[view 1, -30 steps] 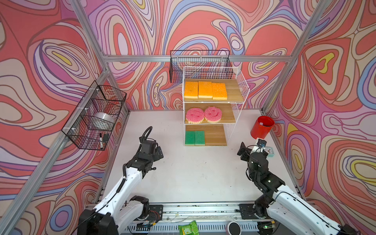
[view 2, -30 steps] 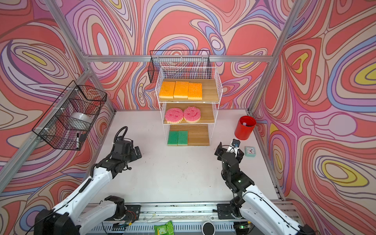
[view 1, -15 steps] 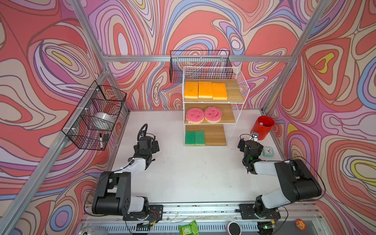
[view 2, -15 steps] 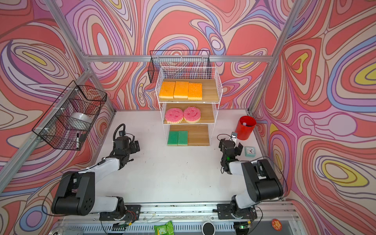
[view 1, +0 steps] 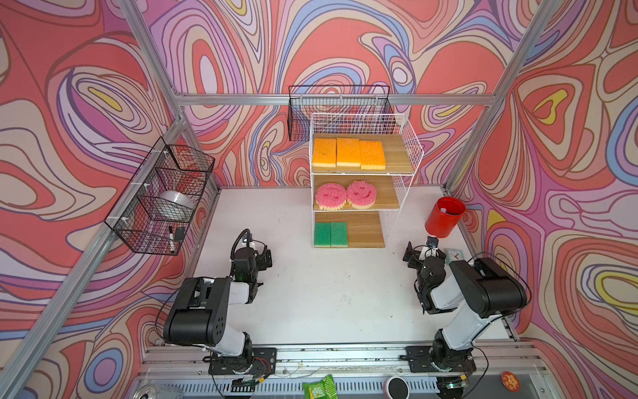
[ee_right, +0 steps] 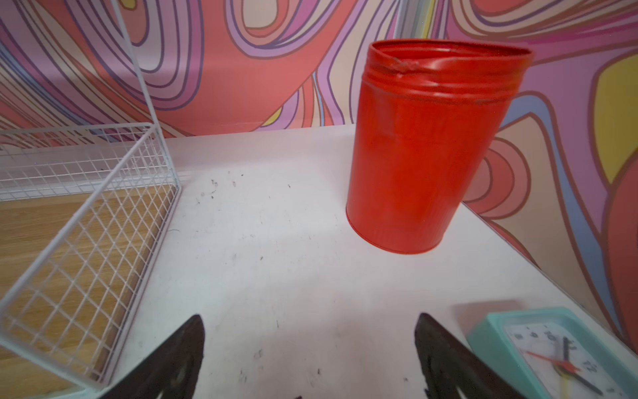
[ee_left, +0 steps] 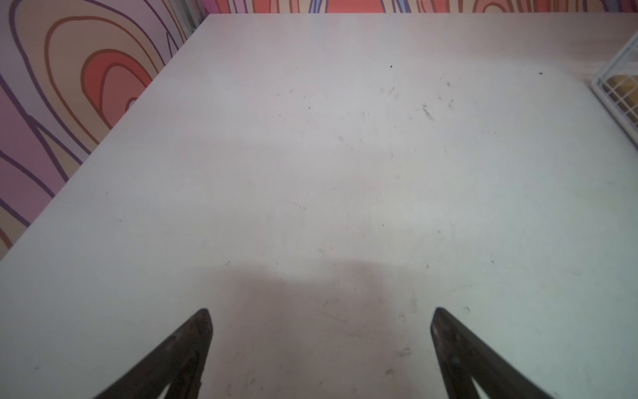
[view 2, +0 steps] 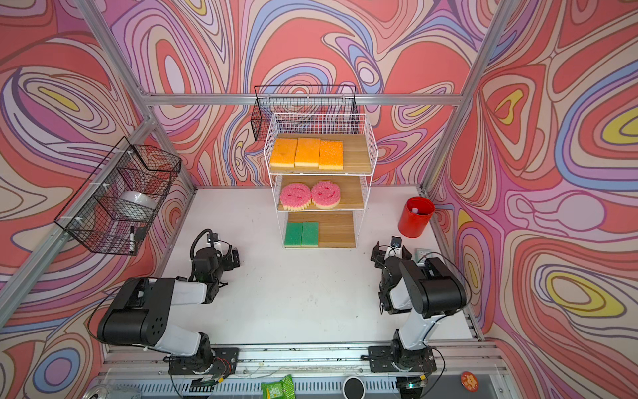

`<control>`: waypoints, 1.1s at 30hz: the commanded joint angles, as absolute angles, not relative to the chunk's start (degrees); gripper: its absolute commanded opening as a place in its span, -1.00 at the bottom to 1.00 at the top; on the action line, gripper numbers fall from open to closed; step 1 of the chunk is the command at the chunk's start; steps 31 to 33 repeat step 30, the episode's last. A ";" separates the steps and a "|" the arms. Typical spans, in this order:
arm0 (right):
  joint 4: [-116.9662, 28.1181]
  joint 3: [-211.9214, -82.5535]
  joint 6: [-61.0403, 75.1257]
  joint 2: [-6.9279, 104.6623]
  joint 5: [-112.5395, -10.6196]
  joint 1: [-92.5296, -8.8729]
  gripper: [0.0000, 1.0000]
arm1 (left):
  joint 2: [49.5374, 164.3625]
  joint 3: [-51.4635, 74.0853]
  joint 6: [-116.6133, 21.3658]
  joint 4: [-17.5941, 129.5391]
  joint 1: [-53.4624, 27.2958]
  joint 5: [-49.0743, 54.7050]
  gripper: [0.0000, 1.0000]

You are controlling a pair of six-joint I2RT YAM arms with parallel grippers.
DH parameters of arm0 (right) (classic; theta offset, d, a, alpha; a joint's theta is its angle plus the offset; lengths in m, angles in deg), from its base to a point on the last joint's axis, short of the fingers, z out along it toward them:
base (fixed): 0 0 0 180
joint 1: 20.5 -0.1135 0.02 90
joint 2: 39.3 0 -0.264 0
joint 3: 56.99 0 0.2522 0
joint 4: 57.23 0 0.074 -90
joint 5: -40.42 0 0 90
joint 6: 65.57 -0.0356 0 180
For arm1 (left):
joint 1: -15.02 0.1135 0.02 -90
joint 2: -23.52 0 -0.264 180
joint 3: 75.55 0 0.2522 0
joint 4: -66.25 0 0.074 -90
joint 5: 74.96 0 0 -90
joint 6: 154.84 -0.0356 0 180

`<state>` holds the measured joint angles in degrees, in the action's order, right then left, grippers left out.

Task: Arrange cleaning sponges on a shelf
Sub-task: Reset both arms

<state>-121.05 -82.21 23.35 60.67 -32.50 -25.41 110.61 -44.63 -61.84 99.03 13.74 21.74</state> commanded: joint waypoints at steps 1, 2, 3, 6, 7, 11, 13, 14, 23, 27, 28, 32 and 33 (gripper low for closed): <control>-126.97 -84.49 25.50 61.57 -36.62 -25.33 0.97 | 111.98 -42.86 -65.04 108.96 12.66 20.43 1.00; -124.99 -85.22 25.43 61.07 -36.64 -25.38 0.97 | 111.51 -42.02 -64.68 106.43 12.64 21.22 1.00; -121.38 -86.80 25.52 60.46 -37.03 -25.34 0.97 | 111.41 -40.71 -64.28 103.51 12.64 22.32 1.00; -99.45 -97.20 24.27 59.13 -41.29 -23.32 0.97 | 112.20 -40.23 -64.52 103.97 12.71 22.23 1.00; -95.76 -98.37 21.95 58.61 -46.84 -19.99 0.97 | 111.82 -39.93 -64.24 102.85 13.09 21.26 1.00; -98.06 -97.52 22.22 58.59 -46.44 -19.71 0.97 | 111.70 -40.04 -63.98 102.85 13.81 19.99 1.00; -97.93 -97.47 22.25 58.44 -46.42 -19.82 0.97 | 111.69 -40.30 -63.84 103.38 13.79 20.09 1.00; -98.37 -97.47 22.38 58.60 -46.31 -19.85 0.97 | 111.76 -40.27 -63.72 103.46 13.79 20.27 1.00; -97.79 -97.78 22.91 58.70 -44.92 -20.72 0.97 | 111.77 -40.26 -63.78 103.39 13.78 20.24 1.00; -97.35 -98.11 22.95 58.79 -44.92 -20.67 0.97 | 111.69 -40.27 -63.76 103.43 13.79 20.25 1.00; -97.51 -98.01 23.01 58.79 -44.92 -20.67 0.97 | 111.74 -40.36 -63.77 103.40 13.74 20.20 1.00; -97.60 -97.91 22.98 58.77 -44.93 -20.67 0.97 | 111.72 -40.31 -63.78 103.39 13.78 20.24 1.00; -97.60 -97.91 22.98 58.77 -44.93 -20.67 0.97 | 111.72 -40.31 -63.78 103.39 13.78 20.24 1.00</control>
